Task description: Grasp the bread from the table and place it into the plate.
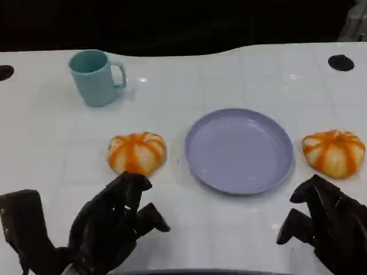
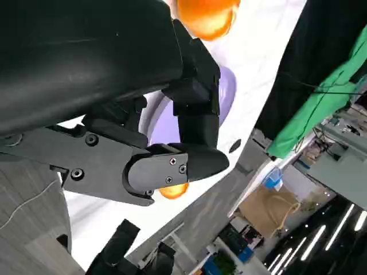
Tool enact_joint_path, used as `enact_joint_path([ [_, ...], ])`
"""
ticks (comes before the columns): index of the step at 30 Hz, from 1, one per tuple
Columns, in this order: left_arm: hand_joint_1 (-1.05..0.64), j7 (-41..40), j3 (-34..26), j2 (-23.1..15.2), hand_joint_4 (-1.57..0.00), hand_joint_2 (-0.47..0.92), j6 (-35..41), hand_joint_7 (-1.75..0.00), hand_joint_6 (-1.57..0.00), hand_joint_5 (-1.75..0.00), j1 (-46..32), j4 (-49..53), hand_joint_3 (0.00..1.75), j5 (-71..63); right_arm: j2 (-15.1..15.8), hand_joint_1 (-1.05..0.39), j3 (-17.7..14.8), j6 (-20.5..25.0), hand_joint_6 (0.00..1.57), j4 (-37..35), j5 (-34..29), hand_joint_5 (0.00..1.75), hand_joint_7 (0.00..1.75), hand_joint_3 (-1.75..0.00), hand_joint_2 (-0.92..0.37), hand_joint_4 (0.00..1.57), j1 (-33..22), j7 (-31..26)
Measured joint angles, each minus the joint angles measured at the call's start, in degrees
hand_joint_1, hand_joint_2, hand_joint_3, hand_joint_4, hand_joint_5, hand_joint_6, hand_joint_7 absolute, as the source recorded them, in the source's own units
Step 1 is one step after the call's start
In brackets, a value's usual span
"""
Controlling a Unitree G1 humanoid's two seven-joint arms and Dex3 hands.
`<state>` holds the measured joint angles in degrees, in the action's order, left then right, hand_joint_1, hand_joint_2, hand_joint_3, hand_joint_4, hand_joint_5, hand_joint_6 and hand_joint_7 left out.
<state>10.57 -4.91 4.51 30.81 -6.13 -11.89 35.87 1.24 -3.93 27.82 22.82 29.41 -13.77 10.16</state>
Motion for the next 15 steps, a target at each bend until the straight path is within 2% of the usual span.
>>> enact_joint_path([
  [15, -0.55, 0.0, 0.1, 0.0, -0.77, 0.92, 0.0, -1.71, -0.53, -1.75, 0.0, 0.0, 0.48, 0.0, 0.0, -0.50, 0.0, 0.6, 0.52, 0.2, 0.3, 1.75, 1.59, -0.26, -0.92, 0.65, 0.0, -0.3],
])
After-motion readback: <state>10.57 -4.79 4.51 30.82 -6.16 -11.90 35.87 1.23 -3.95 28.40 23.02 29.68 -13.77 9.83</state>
